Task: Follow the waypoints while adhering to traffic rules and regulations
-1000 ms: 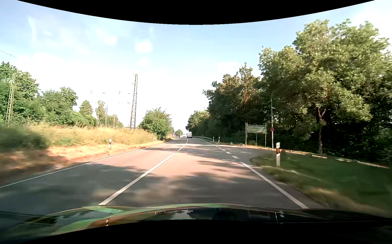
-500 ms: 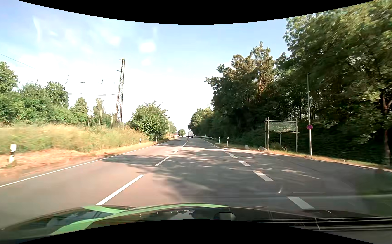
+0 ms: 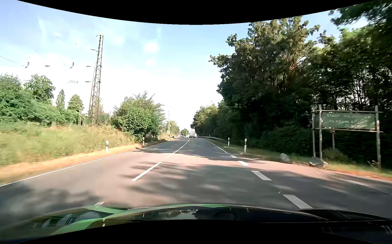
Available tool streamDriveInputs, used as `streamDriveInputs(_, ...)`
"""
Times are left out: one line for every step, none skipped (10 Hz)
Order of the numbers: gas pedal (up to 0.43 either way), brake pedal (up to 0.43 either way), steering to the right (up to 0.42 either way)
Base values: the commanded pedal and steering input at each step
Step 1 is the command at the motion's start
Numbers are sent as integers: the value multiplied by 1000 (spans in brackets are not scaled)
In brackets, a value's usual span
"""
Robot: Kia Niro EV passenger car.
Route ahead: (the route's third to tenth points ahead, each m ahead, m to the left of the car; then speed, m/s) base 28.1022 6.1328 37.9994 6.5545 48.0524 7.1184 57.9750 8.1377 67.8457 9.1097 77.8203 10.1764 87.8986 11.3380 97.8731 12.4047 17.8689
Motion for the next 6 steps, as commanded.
streamDriveInputs(248, 0, -10)
streamDriveInputs(260, 0, -10)
streamDriveInputs(268, 0, -10)
streamDriveInputs(280, 0, -10)
streamDriveInputs(287, 0, -10)
streamDriveInputs(287, 0, -10)
